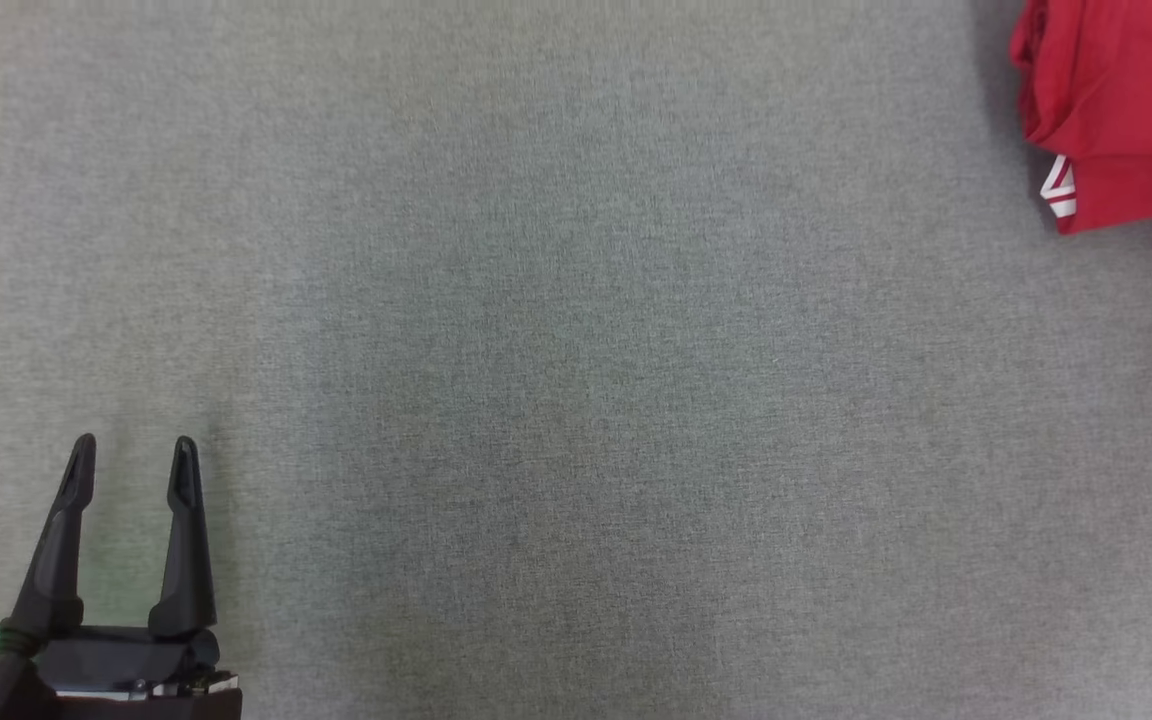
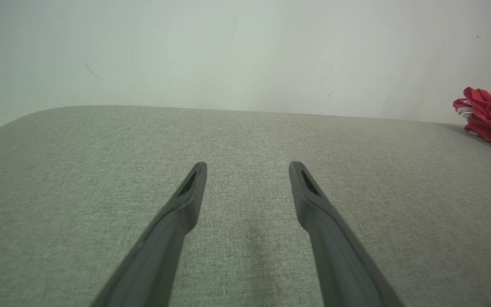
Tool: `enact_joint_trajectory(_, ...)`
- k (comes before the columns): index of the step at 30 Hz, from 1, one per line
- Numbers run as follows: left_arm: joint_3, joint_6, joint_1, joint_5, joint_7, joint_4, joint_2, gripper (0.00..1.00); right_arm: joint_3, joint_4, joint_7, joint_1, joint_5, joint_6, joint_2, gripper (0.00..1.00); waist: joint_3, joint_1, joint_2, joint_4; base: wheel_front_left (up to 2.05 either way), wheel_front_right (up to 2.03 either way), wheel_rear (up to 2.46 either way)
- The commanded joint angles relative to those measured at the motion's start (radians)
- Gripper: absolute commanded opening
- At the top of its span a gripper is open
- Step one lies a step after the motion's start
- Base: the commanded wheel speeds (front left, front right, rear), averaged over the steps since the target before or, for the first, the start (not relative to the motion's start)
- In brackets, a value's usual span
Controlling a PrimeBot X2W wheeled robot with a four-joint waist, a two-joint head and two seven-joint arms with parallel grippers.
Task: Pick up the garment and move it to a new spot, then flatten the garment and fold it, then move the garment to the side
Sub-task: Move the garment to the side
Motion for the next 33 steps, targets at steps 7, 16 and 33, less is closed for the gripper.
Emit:
enact_joint_trajectory(7,0.007,0.007,0.033,-0.029,-0.004,0.048,-0.013,1.0,-0.013,-0.094,-0.139,0.066,0.06,0.0,0.075,1.0,-0.105,0.0,-0.0001,-0.002,0.0,0.0,0.0)
enact_joint_trajectory(16,0.014,0.017,0.066,-0.058,-0.004,0.088,-0.024,1.0,-0.127,-0.298,-0.175,0.258,0.051,0.0,0.132,1.0,-0.22,0.0,-0.0001,0.01,0.0,0.0,0.0)
enact_joint_trajectory(33,-0.003,0.043,0.125,-0.078,-0.004,0.129,-0.029,1.0,-0.455,-0.712,-0.176,0.779,-0.264,0.0,0.362,1.0,-0.35,0.0,-0.0001,0.028,0.0,0.0,0.0)
